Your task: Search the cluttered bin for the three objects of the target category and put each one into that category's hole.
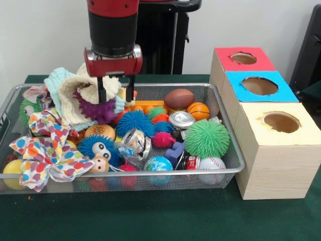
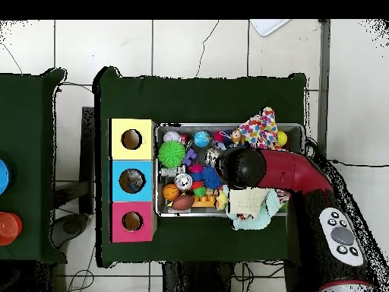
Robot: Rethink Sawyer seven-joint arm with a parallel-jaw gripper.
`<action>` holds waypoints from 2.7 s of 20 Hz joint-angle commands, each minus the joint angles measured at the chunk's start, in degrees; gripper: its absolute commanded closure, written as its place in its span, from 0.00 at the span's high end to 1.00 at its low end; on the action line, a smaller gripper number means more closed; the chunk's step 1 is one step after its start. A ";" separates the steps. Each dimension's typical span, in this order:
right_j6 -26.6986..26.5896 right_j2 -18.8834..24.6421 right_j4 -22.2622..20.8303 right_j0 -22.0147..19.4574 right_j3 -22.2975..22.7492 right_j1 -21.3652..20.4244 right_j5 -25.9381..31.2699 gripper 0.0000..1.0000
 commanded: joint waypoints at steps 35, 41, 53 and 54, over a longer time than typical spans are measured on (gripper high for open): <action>-4.50 8.17 -1.60 0.14 -10.69 10.17 6.01 1.00; -4.66 8.37 -1.71 -0.94 -5.08 7.17 4.55 1.00; -6.58 8.55 -6.12 -2.79 -8.58 14.46 -2.20 1.00; -6.44 8.54 -6.75 -2.78 -9.84 15.87 -3.41 1.00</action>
